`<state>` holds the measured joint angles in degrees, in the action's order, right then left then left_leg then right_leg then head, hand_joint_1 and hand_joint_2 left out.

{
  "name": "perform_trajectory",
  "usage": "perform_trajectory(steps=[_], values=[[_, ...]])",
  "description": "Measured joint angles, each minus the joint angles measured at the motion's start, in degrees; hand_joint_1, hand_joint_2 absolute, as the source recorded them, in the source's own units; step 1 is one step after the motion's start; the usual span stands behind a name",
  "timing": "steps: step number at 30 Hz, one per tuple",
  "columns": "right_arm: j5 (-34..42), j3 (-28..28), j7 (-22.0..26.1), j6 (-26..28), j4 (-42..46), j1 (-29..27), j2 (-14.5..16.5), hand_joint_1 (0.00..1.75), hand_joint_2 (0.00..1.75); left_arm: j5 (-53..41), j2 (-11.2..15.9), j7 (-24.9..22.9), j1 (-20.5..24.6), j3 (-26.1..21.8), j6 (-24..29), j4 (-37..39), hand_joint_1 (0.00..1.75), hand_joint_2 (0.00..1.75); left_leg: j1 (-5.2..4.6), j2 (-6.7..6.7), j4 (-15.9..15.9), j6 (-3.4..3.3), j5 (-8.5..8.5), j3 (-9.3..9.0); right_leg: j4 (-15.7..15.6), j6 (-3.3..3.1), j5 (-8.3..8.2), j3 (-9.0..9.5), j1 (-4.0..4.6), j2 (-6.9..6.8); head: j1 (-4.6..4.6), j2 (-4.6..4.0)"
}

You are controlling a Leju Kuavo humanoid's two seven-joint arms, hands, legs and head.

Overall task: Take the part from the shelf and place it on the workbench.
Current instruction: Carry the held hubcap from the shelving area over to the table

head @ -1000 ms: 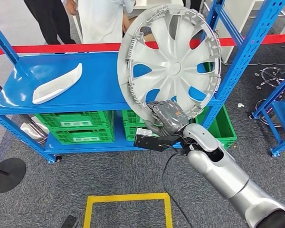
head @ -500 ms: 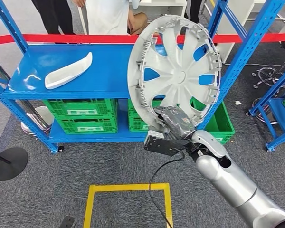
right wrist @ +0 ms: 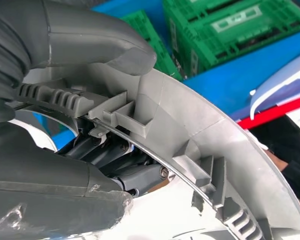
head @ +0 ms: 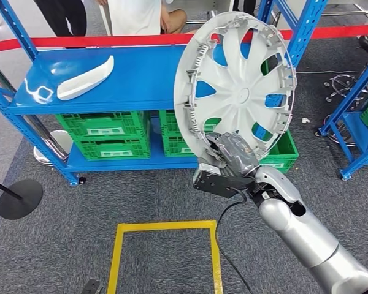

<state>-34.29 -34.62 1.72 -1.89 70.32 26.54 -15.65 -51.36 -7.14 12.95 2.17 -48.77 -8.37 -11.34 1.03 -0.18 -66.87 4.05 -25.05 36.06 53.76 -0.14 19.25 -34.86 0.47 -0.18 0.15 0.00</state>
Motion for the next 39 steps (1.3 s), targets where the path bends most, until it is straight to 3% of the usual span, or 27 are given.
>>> perform_trajectory(steps=[1, 3, 4, 6, 7, 8, 10, 11, 12, 14, 15, 16, 18, 20, 22, 24, 26, 27, 28, 29, 31, 33, 34, 35, 37, 38, 39], values=[[0.0, 0.1, 0.0, 0.0, 0.1, -0.1, 0.0, 1.59, 1.75, 0.0, 0.0, 0.0, 0.1, 0.0, 0.0, 0.0, 0.0, 1.75, 0.01, 0.01, 4.1, 0.05, 0.54, -3.25, 0.1, 0.26, -0.57, -0.72, 0.06, 0.02, -0.04, 0.0], [0.0, 0.5, 0.0, 0.0, 0.2, -0.1, 0.0, 1.59, 1.75, 0.0, 0.0, 0.0, 0.3, 0.0, 0.0, 0.0, 0.0, 1.75, -0.11, -0.06, 11.7, -0.6, -0.55, -8.21, 0.3, 0.83, -1.82, -1.67, 0.18, 0.04, -0.04, 0.0], [0.0, 0.6, 0.0, 0.0, 0.3, -0.1, 0.0, 1.59, 1.75, 0.0, -0.1, 0.0, 0.4, 0.0, 0.0, 0.0, 0.0, 1.75, -0.27, -0.1, 13.7, -1.14, -1.1, -9.18, 0.2, 1.13, -2.49, -2.0, 0.2, 0.03, -0.05, 0.0], [0.0, 0.7, 0.0, 0.0, 0.3, -0.3, 0.0, 1.59, 1.75, 0.0, 0.0, 0.0, 0.3, -0.1, 0.0, 0.0, 0.0, 1.75, -0.43, -0.03, 14.1, -2.4, -0.52, -8.47, -0.1, 1.76, -3.25, -2.55, -0.05, 0.03, -0.07, 0.0], [0.0, 0.7, 0.0, 0.0, 0.3, -0.5, 0.0, 1.59, 1.75, 0.0, 0.0, 0.0, 0.2, -0.1, -0.1, 0.0, 0.0, 1.75, -0.44, 0.03, 14.0, -2.98, 0.02, -7.92, 0.6, 2.11, -2.21, -3.05, -0.19, 0.05, -0.02, 0.0], [0.0, 0.7, 0.0, 0.0, 0.3, -0.7, -0.1, 1.59, 1.75, 0.0, 0.1, 0.0, 0.1, -0.1, -0.1, 0.0, 0.0, 1.75, -0.4, 0.1, 14.0, -3.47, 0.64, -7.28, 2.6, 2.42, 0.05, -3.8, -0.31, 0.07, 0.07, 0.0], [0.1, 0.7, 0.0, 0.0, 0.3, -0.8, -0.1, 1.59, 1.75, -0.1, 0.1, 0.0, 0.1, -0.2, -0.1, 0.0, 0.0, 1.75, -0.41, 0.12, 14.0, -4.01, 2.01, -5.76, 10.1, 2.93, 6.66, -5.78, -0.44, 0.08, 0.27, 0.0], [0.1, 0.7, 0.0, 0.0, 0.3, -0.8, -0.1, 1.59, 1.75, -0.2, 0.1, -0.1, 0.1, -0.2, -0.1, 0.0, 0.0, 1.75, -0.44, 0.12, 14.0, -4.06, 2.71, -4.91, 14.4, 3.07, 9.09, -6.54, -0.48, 0.09, 0.3, 0.0], [0.1, 0.7, 0.0, 0.0, 0.3, -0.8, -0.1, 1.59, 1.75, -0.3, 0.1, -0.1, 0.1, -0.2, -0.1, 0.0, 0.0, 1.75, -0.45, 0.12, 14.0, -4.03, 3.42, -4.06, 17.7, 3.14, 9.99, -6.73, -0.49, 0.09, 0.3, 0.0], [0.2, 0.8, 0.0, 0.0, 0.3, -0.9, -0.1, 1.59, 1.75, -0.5, 0.2, -0.1, 0.1, -0.2, 0.0, 0.0, 0.0, 1.75, -0.45, 0.14, 13.9, -3.84, 4.8, -2.41, 18.6, 3.03, 7.94, -4.45, -0.49, 0.1, 0.3, 0.0], [0.3, 0.8, 0.0, 0.0, 0.4, -0.9, -0.1, 1.59, 1.75, -0.6, 0.2, -0.1, 0.1, -0.2, 0.0, 0.0, 0.0, 1.75, -0.43, 0.14, 13.9, -3.68, 5.48, -1.67, 15.9, 2.84, 6.42, -1.74, -0.48, 0.12, 0.28, 0.0], [0.5, 0.8, 0.0, 0.0, 0.5, -0.8, -0.2, 1.59, 1.75, -0.6, 0.2, -0.1, 0.1, -0.2, 0.1, 0.0, 0.0, 1.75, -0.42, 0.14, 13.9, -3.46, 6.12, -1.06, 11.6, 2.58, 6.13, 1.71, -0.45, 0.18, 0.3, 0.0], [0.7, 1.1, 0.0, 0.0, 1.0, -0.5, -0.3, 1.59, 1.75, -0.6, 0.2, 0.0, 0.1, -0.2, 0.2, 0.0, 0.0, 1.75, -0.36, 0.13, 14.1, -2.87, 7.4, -0.37, 3.0, 2.09, 7.51, 7.58, -0.19, 0.36, 0.23, 0.0], [0.9, 1.4, 0.0, -0.1, 1.2, 0.0, -0.3, 1.59, 1.75, -0.6, 0.2, 0.1, 0.1, -0.3, 0.2, 0.0, 0.0, 1.75, -0.21, 0.12, 14.6, -2.13, 8.81, -0.09, -0.1, 1.69, 8.13, 8.79, 0.18, 0.51, 0.42, 0.0], [1.0, 1.5, 0.0, -0.2, 1.1, 0.4, -0.3, 1.59, 1.75, -0.6, 0.2, 0.1, 0.1, -0.4, 0.3, 0.0, 0.0, 1.75, -0.09, 0.1, 14.6, -1.43, 8.42, 0.62, 0.0, 0.96, 6.75, 7.6, 0.07, 0.42, 0.66, 0.0], [1.5, 1.8, 0.1, -0.4, 1.1, 0.6, -0.4, 1.59, 1.75, -0.6, 0.2, 0.1, 0.0, -0.4, 0.6, 0.0, 0.0, 1.75, -0.09, 0.09, 10.6, -0.94, 3.37, 2.33, -0.2, 0.24, 5.11, 6.1, -0.18, 0.25, 0.48, 0.0], [2.1, 2.2, 0.4, -0.6, 1.1, 0.6, -0.7, 1.59, 1.75, -0.6, 0.2, 0.1, -0.1, -0.4, 1.0, 0.0, 0.0, 1.75, -0.11, 0.09, 2.3, -0.61, -2.83, 4.4, -0.1, -0.05, 3.48, 4.09, -0.16, 0.22, 0.31, 0.0], [2.4, 2.3, 0.5, -0.7, 1.1, 0.6, -0.8, 1.59, 1.75, -0.6, 0.2, 0.1, -0.1, -0.4, 1.1, 0.0, 0.0, 1.75, -0.11, 0.09, -1.5, -0.48, -4.06, 4.94, 0.0, -0.09, 2.66, 3.06, -0.15, 0.22, 0.32, 0.0], [2.5, 2.3, 0.6, -0.7, 1.1, 0.5, -0.9, 1.59, 1.75, -0.6, 0.2, 0.1, 0.0, -0.5, 1.1, 0.0, 0.0, 1.75, -0.11, 0.09, -3.9, -0.41, -3.75, 4.81, 0.1, -0.06, 1.84, 2.02, -0.14, 0.22, 0.31, 0.0], [2.6, 2.4, 0.6, -0.8, 1.1, 0.5, -1.0, 1.59, 1.75, -0.6, 0.3, 0.1, 0.0, -0.5, 1.2, 0.0, 0.0, 1.75, -0.11, 0.09, -4.5, -0.39, -2.24, 3.82, 0.2, 0.03, 1.1, 1.0, -0.15, 0.22, 0.3, 0.0], [2.8, 2.5, 0.6, -0.8, 1.1, 0.4, -1.3, 1.59, 1.75, -0.6, 0.3, 0.1, 0.1, -0.5, 1.2, 0.0, 0.0, 1.75, -0.09, 0.09, 0.1, -0.48, 0.38, -1.08, 0.4, 0.4, -0.31, -0.8, -0.15, 0.24, 0.28, 0.0], [2.9, 3.0, 0.7, -0.8, 1.3, 0.4, -1.6, 1.59, 1.75, -0.6, 0.4, 0.1, 0.4, -0.6, 1.2, 0.0, 0.0, 1.75, -0.17, 0.04, 8.9, -0.95, -0.76, -7.59, 0.7, 0.95, -1.6, -2.0, -0.01, 0.21, 0.34, 0.0], [2.9, 3.2, 0.7, -0.8, 1.5, 0.4, -1.8, 1.59, 1.75, -0.7, 0.3, 0.1, 0.6, -0.6, 1.2, 0.0, 0.0, 1.75, -0.29, -0.02, 12.1, -1.32, -1.73, -9.55, 0.6, 1.22, -2.35, -2.38, 0.03, 0.17, 0.38, 0.0], [3.0, 3.4, 0.8, -0.8, 1.6, 0.4, -1.9, 1.59, 1.75, -0.7, 0.2, 0.1, 0.6, -0.7, 1.1, 0.0, 0.0, 1.75, -0.47, -0.08, 13.9, -1.8, -2.17, -10.27, 0.4, 1.48, -3.11, -2.67, 0.01, 0.12, 0.42, 0.0], [3.2, 3.6, 0.9, -0.8, 1.6, 0.1, -2.1, 1.59, 1.75, -0.8, 0.1, 0.1, 0.4, -0.9, 1.1, 0.0, 0.0, 1.75, -0.53, 0.0, 14.1, -2.83, -1.34, -9.23, 0.3, 2.09, -3.49, -3.44, -0.22, 0.14, 0.37, 0.0], [3.4, 3.6, 0.9, -0.8, 1.6, -0.1, -2.2, 1.59, 1.75, -0.8, 0.0, 0.1, 0.3, -1.0, 1.1, 0.0, 0.0, 1.75, -0.5, 0.08, 14.0, -3.33, -0.69, -8.53, 1.5, 2.45, -1.83, -4.03, -0.35, 0.17, 0.44, 0.0], [3.7, 3.7, 1.0, -0.8, 1.6, -0.3, -2.3, 1.59, 1.75, -0.7, 0.0, 0.0, 0.2, -1.1, 1.1, 0.0, 0.0, 1.75, -0.44, 0.16, 14.0, -3.73, 0.06, -7.72, 3.9, 2.78, 0.95, -4.83, -0.45, 0.19, 0.54, 0.0]])
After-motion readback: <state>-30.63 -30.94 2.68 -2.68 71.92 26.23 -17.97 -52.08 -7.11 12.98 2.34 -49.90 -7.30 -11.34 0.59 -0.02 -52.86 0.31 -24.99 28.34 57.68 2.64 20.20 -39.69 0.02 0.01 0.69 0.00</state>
